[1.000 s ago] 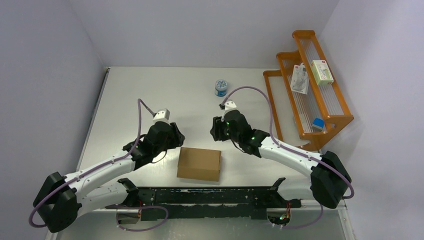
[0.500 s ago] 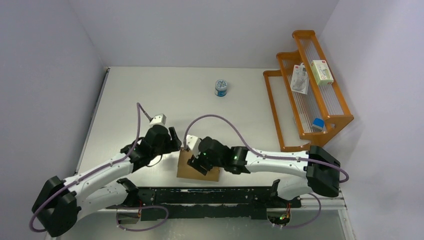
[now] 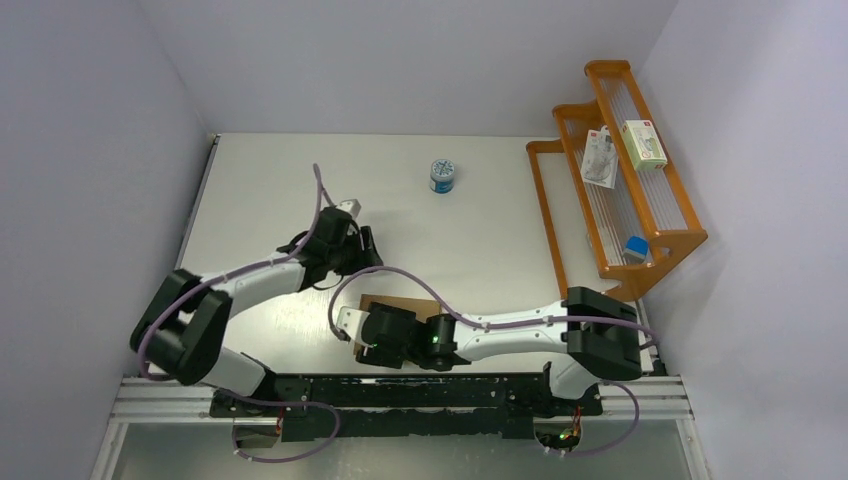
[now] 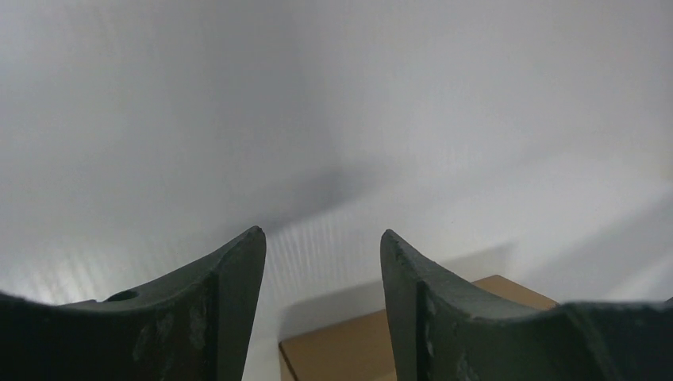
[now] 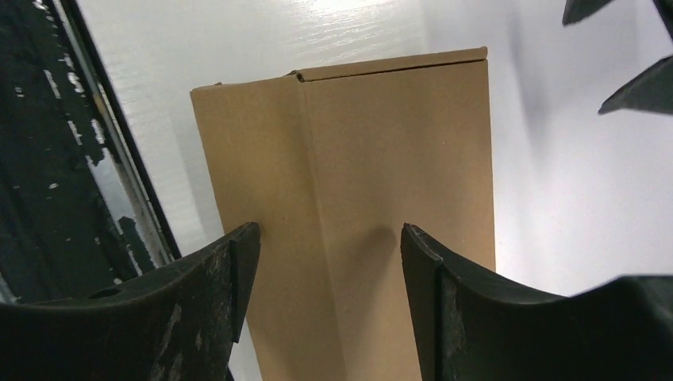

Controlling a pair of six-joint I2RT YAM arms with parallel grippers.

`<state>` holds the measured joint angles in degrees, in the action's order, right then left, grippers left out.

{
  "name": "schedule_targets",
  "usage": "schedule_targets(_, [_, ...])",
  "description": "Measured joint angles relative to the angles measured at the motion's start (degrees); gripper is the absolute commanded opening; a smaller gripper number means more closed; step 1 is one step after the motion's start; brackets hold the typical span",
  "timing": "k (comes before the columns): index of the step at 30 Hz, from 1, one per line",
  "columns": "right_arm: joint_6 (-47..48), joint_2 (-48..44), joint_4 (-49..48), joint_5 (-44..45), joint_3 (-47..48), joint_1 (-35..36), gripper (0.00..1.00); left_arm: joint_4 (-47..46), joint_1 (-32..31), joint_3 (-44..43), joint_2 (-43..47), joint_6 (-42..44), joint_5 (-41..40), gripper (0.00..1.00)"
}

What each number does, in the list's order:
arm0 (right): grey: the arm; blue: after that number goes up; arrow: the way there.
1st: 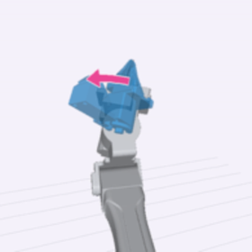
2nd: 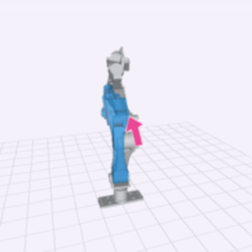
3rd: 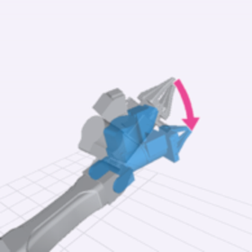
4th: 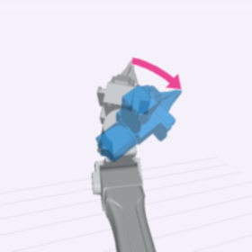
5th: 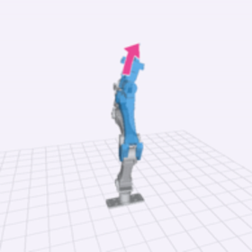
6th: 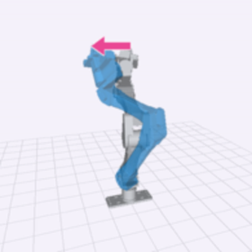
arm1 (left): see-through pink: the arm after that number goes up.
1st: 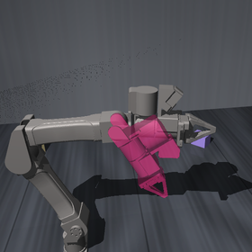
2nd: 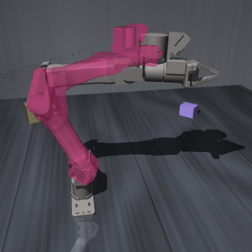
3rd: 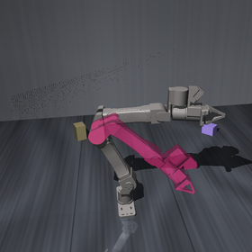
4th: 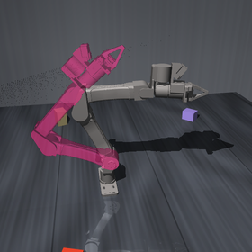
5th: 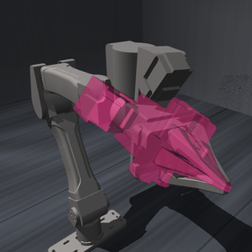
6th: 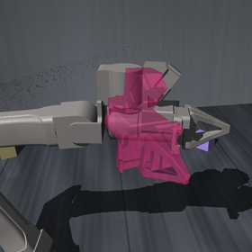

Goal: Fold the paper box

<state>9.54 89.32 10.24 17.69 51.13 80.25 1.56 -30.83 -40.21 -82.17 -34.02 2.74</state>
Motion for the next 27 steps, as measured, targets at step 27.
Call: schedule_targets(27, [9.97, 11.76, -8.11, 21.11, 2.01, 2.75, 0.58, -9.44, -2.86, -4.55, -16.26, 6.27, 16.96, 0.37])
